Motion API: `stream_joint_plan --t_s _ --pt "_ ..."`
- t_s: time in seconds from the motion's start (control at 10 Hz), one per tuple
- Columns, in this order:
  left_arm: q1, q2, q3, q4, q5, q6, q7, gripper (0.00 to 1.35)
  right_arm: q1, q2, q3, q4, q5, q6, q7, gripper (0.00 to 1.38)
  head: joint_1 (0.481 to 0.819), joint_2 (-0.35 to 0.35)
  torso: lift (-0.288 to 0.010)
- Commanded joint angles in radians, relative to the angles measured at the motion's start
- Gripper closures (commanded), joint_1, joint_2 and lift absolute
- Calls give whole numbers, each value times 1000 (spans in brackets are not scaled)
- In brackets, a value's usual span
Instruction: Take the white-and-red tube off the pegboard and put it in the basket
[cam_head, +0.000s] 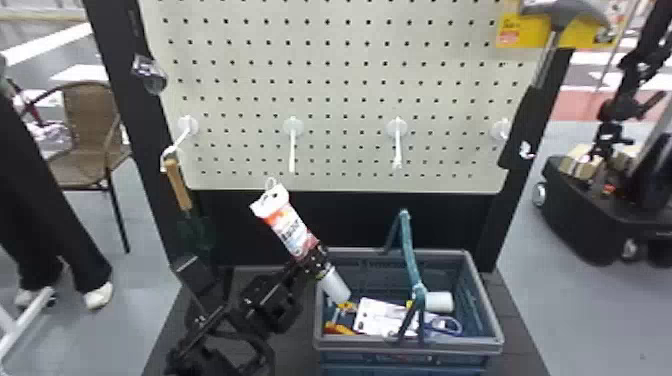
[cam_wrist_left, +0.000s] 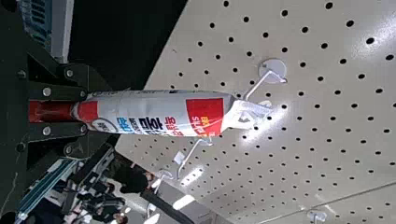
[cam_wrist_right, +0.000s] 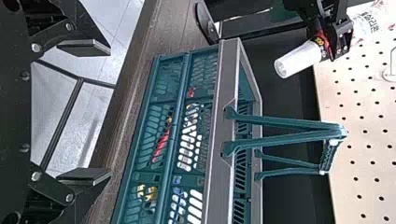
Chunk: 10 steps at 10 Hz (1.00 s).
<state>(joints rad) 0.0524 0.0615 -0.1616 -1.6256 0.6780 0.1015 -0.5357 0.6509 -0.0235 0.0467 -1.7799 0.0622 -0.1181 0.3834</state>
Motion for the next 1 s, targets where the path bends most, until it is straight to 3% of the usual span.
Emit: stream_joint_plan --t_s 0.0,0.9 --pt "-7 -2 -15 7 14 -20 0 1049 -6 2 1 7 2 0 2 354 549 0 -100" --pt "-78 3 -107 137 25 -83 -18 1049 -38 5 12 36 5 0 25 354 549 0 -100"
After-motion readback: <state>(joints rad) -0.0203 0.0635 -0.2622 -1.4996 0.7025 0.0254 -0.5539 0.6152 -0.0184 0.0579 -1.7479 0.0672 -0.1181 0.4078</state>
